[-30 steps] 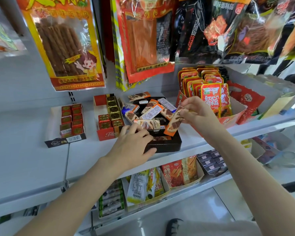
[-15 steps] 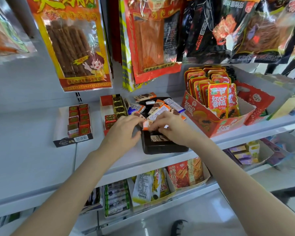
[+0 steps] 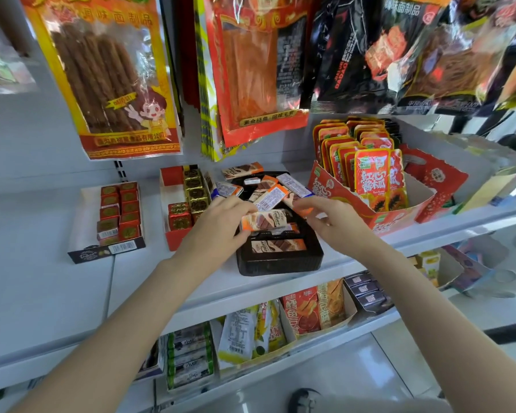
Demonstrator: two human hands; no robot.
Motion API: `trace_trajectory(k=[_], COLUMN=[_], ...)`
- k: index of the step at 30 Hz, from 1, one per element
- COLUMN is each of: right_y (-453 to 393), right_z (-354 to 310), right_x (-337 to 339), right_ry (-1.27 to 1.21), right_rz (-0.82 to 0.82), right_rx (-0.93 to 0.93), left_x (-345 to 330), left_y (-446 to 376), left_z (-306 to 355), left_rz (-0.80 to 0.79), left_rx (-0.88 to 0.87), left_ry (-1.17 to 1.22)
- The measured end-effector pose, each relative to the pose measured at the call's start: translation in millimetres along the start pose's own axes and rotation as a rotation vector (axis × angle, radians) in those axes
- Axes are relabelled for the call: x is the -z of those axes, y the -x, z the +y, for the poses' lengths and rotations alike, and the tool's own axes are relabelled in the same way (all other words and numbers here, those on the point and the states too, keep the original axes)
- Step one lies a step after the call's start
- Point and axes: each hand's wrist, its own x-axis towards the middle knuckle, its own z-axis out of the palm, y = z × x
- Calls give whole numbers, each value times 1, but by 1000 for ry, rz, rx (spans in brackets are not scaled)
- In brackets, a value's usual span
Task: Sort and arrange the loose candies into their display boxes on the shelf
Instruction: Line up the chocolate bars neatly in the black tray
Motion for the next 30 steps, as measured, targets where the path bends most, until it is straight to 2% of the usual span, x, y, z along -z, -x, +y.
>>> trace_trajectory(k=[6,11,16,18,20,22,24,28,30], right_y=[-18,-16,-9,-8,-10,-13,-15,-16,-15], right_z=[-11,-14,-22,-24,-25,-26,-26,-19,-13], right_x=[-18,-9,1,0,-5,-9,-7,8,11], right_ry=[-150,-421,-671,-695,-520,-434,-575,-1041,-1100], right_rz=[-38,14,81,29,5,52,134,293,333], right_rx=[-28,-117,-69,-40,-16,-37,-90,-259,-291], left_x=[7,5,4,5,6,7,6,-1,-9], left_y=[4,-1,-7,-8,-4,0,5,4,-1], left_z=[0,3,4,5,6,3,-1,2,8], left_rz=[172,211,233,216,187,152,110,9,-73], left_rx=[-23,31,55,27,30,70,81,24,15], left_ry=[129,344,333,298,307,301,228,89,-10])
